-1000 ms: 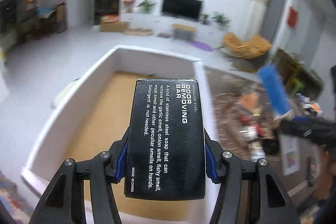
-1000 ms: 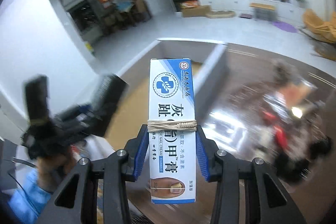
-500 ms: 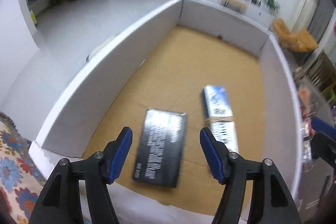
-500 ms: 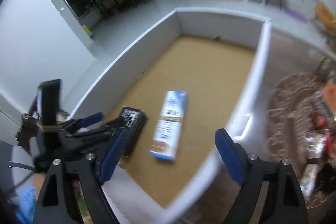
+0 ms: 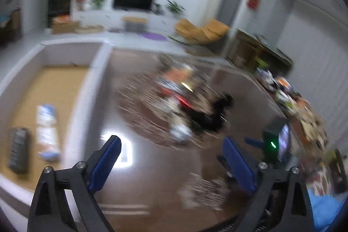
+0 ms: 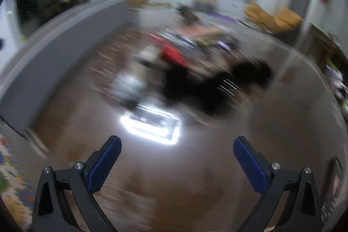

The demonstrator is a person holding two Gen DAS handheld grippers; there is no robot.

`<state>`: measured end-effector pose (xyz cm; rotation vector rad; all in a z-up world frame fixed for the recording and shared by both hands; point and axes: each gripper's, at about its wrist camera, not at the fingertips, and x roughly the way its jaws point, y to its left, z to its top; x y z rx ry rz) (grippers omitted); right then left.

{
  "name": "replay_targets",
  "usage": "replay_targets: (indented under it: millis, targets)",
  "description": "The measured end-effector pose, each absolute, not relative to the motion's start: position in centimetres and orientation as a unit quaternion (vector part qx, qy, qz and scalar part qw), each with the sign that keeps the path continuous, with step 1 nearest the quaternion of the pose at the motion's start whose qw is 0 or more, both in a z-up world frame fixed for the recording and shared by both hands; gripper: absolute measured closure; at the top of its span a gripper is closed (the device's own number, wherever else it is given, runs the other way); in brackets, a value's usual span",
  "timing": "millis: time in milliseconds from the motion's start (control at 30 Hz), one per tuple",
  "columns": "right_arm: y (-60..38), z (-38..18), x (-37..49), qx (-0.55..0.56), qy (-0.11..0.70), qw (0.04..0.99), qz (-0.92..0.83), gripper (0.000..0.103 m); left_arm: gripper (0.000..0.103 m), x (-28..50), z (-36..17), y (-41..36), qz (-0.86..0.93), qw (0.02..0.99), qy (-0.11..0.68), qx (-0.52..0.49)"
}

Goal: Organize objects

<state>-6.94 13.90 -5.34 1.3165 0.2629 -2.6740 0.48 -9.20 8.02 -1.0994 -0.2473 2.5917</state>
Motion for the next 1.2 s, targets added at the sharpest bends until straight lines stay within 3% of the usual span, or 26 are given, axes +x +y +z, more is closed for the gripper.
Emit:
replay_targets:
  millis: [200,300,433,500,1200]
  targets:
    - [19.1,-7.9,-9.2,0.452,0.057,0.045,-0.889,0.000,0.007,-3.4,-2.3,-2.7,0.877,0.135,-0.027,-0.461]
    - [19.3,-7.3,-9.4,0.452,0.044,0.042,-0.890,0.000,0.008,-5.7,-4.5,-2.8,0.878,0.108,-0.008,-0.467]
    - [19.2,-7.7,-9.5,0.458,0.031,0.044,-0.887,0.000,0.007,-7.6,-5.1,-2.9,0.885,0.077,0.032,-0.458]
    - [18.8,-7.5,-9.8,0.458,0.030,0.044,-0.887,0.000,0.000,-8.2,-5.3,-2.8,0.884,0.078,0.039,-0.458]
    - [18.8,-7.5,-9.7,0.458,0.030,0.044,-0.887,0.000,0.000,-8.0,-5.2,-3.6,0.885,0.079,0.039,-0.457]
